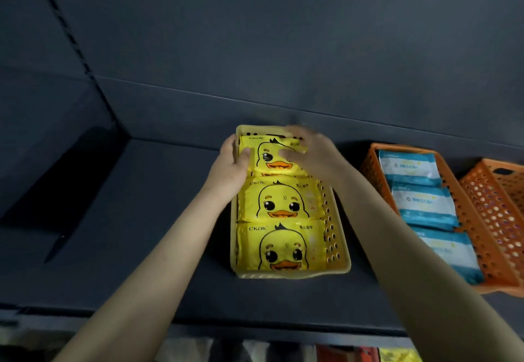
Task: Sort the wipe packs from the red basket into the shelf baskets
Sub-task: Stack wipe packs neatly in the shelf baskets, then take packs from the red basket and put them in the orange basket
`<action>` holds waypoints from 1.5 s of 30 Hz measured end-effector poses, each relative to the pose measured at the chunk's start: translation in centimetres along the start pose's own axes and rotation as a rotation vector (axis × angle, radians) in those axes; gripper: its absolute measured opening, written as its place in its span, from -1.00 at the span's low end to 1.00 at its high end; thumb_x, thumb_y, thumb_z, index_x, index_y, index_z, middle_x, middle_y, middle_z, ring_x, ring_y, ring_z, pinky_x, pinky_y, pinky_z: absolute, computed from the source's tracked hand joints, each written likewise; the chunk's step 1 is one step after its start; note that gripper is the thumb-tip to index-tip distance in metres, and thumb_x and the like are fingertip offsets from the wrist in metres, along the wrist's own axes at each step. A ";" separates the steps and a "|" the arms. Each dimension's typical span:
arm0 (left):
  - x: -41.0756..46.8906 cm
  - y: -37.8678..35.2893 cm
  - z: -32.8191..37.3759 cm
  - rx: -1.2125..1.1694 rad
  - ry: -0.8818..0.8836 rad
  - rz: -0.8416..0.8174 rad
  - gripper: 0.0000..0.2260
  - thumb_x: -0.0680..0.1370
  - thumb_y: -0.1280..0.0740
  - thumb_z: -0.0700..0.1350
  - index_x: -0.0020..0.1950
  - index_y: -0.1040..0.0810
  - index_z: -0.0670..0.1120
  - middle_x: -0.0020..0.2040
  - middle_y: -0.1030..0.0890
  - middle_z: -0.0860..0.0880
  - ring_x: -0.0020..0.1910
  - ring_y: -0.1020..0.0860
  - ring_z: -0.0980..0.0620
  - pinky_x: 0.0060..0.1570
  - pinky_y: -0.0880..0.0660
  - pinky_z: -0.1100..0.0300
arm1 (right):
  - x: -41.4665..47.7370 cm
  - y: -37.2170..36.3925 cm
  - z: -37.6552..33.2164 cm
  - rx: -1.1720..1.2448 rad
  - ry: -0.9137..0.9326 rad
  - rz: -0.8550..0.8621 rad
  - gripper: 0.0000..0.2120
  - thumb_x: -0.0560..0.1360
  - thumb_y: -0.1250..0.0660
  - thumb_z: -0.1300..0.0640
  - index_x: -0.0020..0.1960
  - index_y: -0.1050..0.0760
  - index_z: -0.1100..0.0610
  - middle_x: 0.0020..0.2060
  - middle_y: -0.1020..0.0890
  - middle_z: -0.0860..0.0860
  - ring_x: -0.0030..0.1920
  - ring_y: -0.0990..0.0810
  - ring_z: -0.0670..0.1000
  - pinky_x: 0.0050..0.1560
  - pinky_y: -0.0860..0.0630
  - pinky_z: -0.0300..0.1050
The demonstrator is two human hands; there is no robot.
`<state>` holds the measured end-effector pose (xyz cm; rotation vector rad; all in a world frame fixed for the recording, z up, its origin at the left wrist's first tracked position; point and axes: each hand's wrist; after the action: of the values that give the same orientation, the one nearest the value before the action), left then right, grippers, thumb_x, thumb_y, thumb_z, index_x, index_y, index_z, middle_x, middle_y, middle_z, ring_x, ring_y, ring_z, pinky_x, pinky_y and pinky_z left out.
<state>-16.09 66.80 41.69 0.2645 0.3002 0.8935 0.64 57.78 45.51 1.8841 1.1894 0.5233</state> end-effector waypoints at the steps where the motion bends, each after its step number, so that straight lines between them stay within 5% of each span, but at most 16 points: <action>1: 0.1 0.2 0.3 0.055 -0.007 0.008 -0.58 0.67 -0.13 0.06 0.51 -0.24 -0.02 0.41 -0.41 -0.02 0.34 -0.41 0.01 0.31 -0.32 0.10 | -1.0 0.9 0.1 0.002 -0.013 0.041 -0.43 0.51 -0.37 -0.07 0.47 -0.30 -0.02 0.37 -0.46 0.02 0.33 -0.45 0.06 0.22 -0.41 -0.07; 4: -0.5 0.3 2.0 0.355 -0.043 0.047 -0.56 0.64 -0.16 0.06 0.48 -0.30 -0.09 0.43 -0.36 -0.17 0.38 -0.36 -0.22 0.36 -0.32 -0.15 | -5.2 3.9 1.3 -0.001 -0.031 0.209 -0.49 0.51 -0.39 -0.02 0.42 -0.39 0.05 0.33 -0.52 0.04 0.30 -0.49 0.06 0.18 -0.38 -0.14; 8: -4.3 -2.4 5.2 0.639 -0.232 0.113 -0.54 0.63 -0.18 0.06 0.48 -0.30 -0.12 0.47 -0.33 -0.18 0.38 -0.32 -0.29 0.31 -0.33 -0.17 | -13.3 7.2 4.5 -0.053 -0.109 0.404 -0.56 0.49 -0.43 0.08 0.34 -0.48 0.13 0.25 -0.57 0.12 0.28 -0.51 0.12 0.22 -0.33 -0.15; 13: -13.8 -10.1 7.4 0.651 -0.533 0.052 -0.59 0.60 -0.25 -0.05 0.43 -0.40 -0.12 0.40 -0.44 -0.14 0.31 -0.42 -0.22 0.26 -0.39 -0.08 | -27.9 8.8 9.9 -0.109 -0.185 0.499 -0.57 0.48 -0.45 0.10 0.32 -0.50 0.14 0.21 -0.59 0.12 0.12 -0.59 0.11 -0.04 -0.32 -0.35; 18: -27.6 -18.7 5.9 0.632 -0.801 -0.029 -0.69 0.58 -0.28 -0.09 0.31 -0.51 -0.10 0.26 -0.56 -0.07 0.13 -0.53 -0.17 0.04 -0.49 -0.03 | -45.0 6.2 15.8 -0.123 -0.333 0.501 -0.56 0.47 -0.46 0.09 0.31 -0.50 0.16 0.22 -0.57 0.14 0.25 -0.51 0.17 0.22 -0.43 -0.02; 22: -37.1 -25.0 1.5 0.640 -0.827 -0.239 -0.68 0.59 -0.28 -0.08 0.34 -0.50 -0.08 0.27 -0.57 -0.03 0.18 -0.54 -0.11 0.05 -0.50 0.01 | -56.9 2.0 19.6 -0.078 -0.514 0.460 -0.56 0.45 -0.47 0.12 0.30 -0.52 0.16 0.22 -0.58 0.15 0.21 -0.54 0.18 0.17 -0.45 -0.01; 28: -45.4 -31.6 -5.5 0.817 -0.698 -0.535 -0.65 0.59 -0.26 -0.04 0.38 -0.47 -0.04 0.31 -0.53 0.00 0.24 -0.50 -0.08 0.15 -0.48 0.02 | -68.9 -3.6 24.2 0.068 -0.729 0.398 -0.62 0.42 -0.49 0.19 0.22 -0.57 0.21 0.15 -0.62 0.16 0.16 -0.58 0.19 0.12 -0.43 -0.08; 32: -46.4 -34.7 -8.2 0.842 -0.548 -0.653 -0.64 0.60 -0.25 -0.02 0.39 -0.44 -0.05 0.32 -0.50 -0.02 0.25 -0.47 -0.08 0.18 -0.46 -0.01 | -70.9 -5.1 27.9 0.116 -0.828 0.314 -0.60 0.48 -0.44 0.10 0.29 -0.52 0.14 0.23 -0.57 0.11 0.24 -0.51 0.14 0.26 -0.40 -0.03; 37: -44.9 -39.9 -10.2 0.818 -0.359 -0.676 -0.68 0.60 -0.24 0.00 0.34 -0.45 -0.04 0.28 -0.52 0.00 0.21 -0.50 -0.03 0.08 -0.51 0.05 | -69.1 -4.5 34.1 0.171 -0.863 0.243 -0.60 0.48 -0.44 0.11 0.29 -0.52 0.14 0.21 -0.58 0.12 0.24 -0.51 0.15 0.26 -0.41 -0.04; 41: -42.8 -46.3 -12.3 0.716 -0.181 -0.693 -0.71 0.59 -0.26 -0.03 0.29 -0.49 -0.07 0.22 -0.58 -0.06 0.10 -0.56 -0.04 0.03 -0.54 0.03 | -65.9 -3.9 40.9 0.226 -0.900 0.159 -0.64 0.48 -0.44 0.14 0.25 -0.54 0.14 0.18 -0.61 0.10 0.17 -0.56 0.13 0.07 -0.39 -0.18; 45: -41.3 -53.4 -16.1 0.595 0.044 -0.653 -0.68 0.60 -0.27 -0.03 0.33 -0.48 -0.09 0.24 -0.58 -0.08 0.16 -0.57 -0.04 0.10 -0.50 0.13 | -62.9 -5.4 49.0 0.309 -0.947 0.070 -0.67 0.48 -0.44 0.17 0.22 -0.55 0.19 0.11 -0.66 0.13 0.12 -0.61 0.16 0.09 -0.50 -0.04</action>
<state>-7.85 3.63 14.24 0.6514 0.6489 0.1452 2.91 -17.27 18.12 2.0426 0.5741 -0.5264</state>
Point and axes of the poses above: each hand's wrist, its own x-axis towards the middle knuckle, its own y-axis out of the back of the hand, z = x × y
